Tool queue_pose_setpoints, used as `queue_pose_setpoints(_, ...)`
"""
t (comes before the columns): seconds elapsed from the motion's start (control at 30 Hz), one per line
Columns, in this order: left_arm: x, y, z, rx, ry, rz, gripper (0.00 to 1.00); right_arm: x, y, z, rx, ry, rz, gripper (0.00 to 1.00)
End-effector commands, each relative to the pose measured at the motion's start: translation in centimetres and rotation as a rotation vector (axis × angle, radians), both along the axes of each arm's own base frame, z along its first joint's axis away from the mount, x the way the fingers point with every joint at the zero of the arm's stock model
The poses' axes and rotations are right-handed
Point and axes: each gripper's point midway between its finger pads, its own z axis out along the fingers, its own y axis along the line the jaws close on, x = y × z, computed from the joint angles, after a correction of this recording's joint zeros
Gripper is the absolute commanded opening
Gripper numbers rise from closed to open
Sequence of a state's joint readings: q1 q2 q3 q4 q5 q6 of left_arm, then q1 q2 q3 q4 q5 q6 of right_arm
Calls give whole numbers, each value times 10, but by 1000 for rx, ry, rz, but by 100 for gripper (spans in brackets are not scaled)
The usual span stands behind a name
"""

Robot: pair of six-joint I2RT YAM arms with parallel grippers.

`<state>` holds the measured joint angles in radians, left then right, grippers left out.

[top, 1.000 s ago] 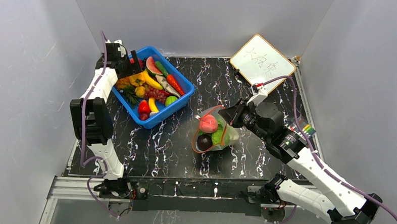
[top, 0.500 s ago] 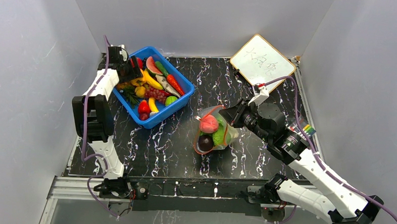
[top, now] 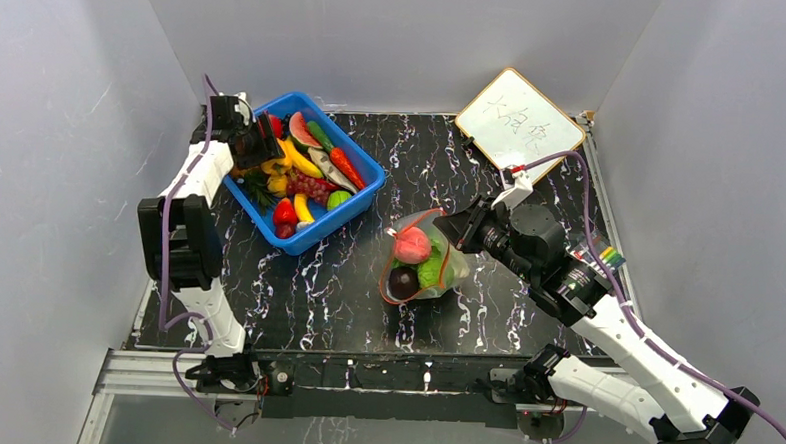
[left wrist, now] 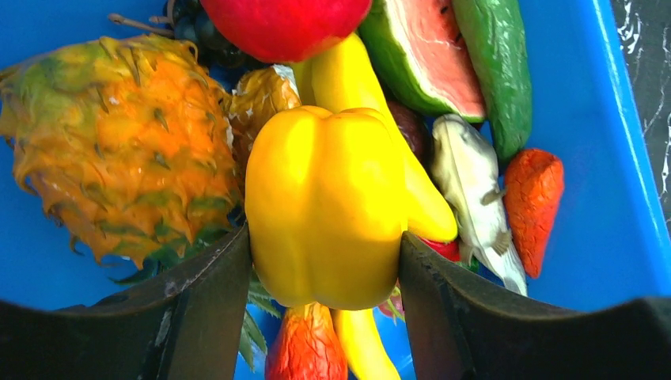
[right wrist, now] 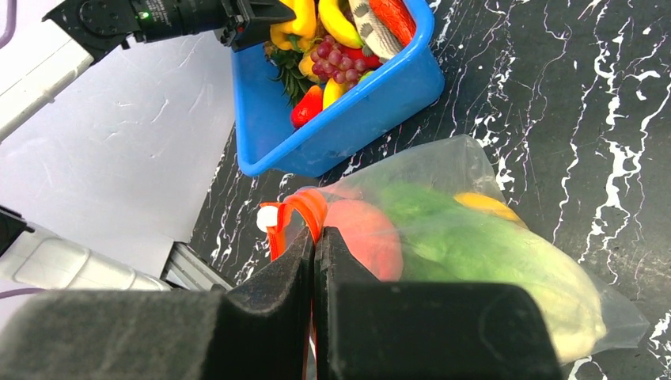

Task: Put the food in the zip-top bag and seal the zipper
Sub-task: Pick up the fake vegetable from the bin.

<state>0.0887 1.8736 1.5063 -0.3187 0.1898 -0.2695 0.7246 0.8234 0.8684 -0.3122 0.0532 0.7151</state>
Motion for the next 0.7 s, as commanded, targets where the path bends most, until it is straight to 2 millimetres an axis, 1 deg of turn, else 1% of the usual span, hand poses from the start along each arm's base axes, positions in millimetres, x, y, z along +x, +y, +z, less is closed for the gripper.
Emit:
queue_pose_setpoints(0.0,-18,-8,48,-20,-87,-16,42,0,-2,47,118,-86,-21,0)
queue_pose_setpoints(0.1,-30,-14,57,-48,-96,-29,41,0,-4,48,136,-79,-37,0)
queue_pose_setpoints(0.2,-43,-29,71,-112,-115,-79,41,5,-8,48,144,-84,-69,0)
queue_pose_setpoints(0.3,-58,-44,89,-170,-148,-122,40,12,-13,44,146,-75,-125,0)
queue_pose_setpoints(0.43,-78,-60,112,-231,-186,-184,39,20,-18,52,176,-81,-181,0)
queue_pose_setpoints(0.5,-90,-72,125,-272,-210,-232,37,23,-20,57,189,-86,-206,0)
queue_pose_setpoints(0.57,-102,-82,138,-293,-244,-269,36,27,-19,59,191,-89,-215,0)
queue_pose_setpoints(0.67,-122,-97,156,-308,-287,-314,35,30,-16,56,176,-69,-215,0)
